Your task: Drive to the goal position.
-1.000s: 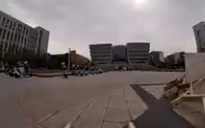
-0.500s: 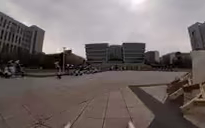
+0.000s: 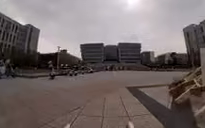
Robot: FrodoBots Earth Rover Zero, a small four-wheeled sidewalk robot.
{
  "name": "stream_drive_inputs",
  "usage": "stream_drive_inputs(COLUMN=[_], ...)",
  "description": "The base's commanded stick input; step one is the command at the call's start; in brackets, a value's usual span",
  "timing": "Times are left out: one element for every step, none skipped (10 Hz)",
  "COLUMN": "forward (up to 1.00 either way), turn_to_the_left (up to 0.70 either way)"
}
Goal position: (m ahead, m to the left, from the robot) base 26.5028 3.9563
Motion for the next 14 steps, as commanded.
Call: stream_drive_inputs(forward=[0.7,0.7,0.7,0.7,0.7,0.7,0.7,0.7,0.7,0.7,0.7,0.7,0.7,0.7], turn_to_the_left=[-0.14,-0.14,-0.14,-0.14,-0.11,0.0,0.0,0.0,0.0,0.0,0.0,0.0,0.0,0.0])
